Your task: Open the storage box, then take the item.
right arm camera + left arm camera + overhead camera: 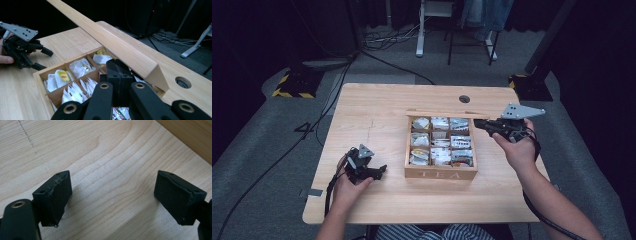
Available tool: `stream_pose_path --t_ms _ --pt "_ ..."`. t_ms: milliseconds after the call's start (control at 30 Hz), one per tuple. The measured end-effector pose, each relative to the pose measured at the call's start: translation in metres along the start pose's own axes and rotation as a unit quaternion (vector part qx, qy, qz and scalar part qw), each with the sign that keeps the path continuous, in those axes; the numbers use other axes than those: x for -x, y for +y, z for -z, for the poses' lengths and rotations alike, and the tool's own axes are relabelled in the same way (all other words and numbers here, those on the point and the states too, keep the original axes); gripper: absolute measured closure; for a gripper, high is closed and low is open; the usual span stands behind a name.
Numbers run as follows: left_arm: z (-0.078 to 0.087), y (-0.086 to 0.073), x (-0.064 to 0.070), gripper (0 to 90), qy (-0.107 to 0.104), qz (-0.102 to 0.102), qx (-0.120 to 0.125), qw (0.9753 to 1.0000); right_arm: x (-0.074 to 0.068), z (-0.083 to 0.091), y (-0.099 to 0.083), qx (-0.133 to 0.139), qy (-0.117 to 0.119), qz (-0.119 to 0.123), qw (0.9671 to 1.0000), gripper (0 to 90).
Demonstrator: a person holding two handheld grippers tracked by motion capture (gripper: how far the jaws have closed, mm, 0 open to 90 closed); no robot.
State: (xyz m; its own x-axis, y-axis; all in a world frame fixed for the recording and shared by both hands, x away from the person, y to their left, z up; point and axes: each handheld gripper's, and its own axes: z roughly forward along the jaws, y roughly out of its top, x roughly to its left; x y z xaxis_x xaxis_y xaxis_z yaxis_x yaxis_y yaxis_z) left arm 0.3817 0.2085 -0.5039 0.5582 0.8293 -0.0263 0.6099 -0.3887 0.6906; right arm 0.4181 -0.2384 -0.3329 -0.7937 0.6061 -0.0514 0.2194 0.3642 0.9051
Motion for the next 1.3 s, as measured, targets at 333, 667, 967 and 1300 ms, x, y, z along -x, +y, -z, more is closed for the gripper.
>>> stream_pose_path --t_ms 333,667,967,1300 --pt "0.0 0.0 0.0 15.2 0.002 0.002 0.002 1.0 0.006 -0.005 0.006 0.001 -0.013 0.004 0.9999 90.0" --pt "0.0 0.0 0.0 15.1 0.002 0.002 0.001 1.0 0.008 -0.007 0.011 0.001 -0.02 0.005 0.9998 90.0" --pt "-0.001 0.0 0.001 15.0 0.009 0.01 0.001 0.9999 0.01 -0.007 0.014 0.0 -0.02 0.006 0.9998 90.0" --pt "0.019 0.003 0.002 32.0 -0.003 0.026 -0.01 0.9996 0.011 -0.008 0.014 -0.003 -0.016 0.005 0.9999 90.0"
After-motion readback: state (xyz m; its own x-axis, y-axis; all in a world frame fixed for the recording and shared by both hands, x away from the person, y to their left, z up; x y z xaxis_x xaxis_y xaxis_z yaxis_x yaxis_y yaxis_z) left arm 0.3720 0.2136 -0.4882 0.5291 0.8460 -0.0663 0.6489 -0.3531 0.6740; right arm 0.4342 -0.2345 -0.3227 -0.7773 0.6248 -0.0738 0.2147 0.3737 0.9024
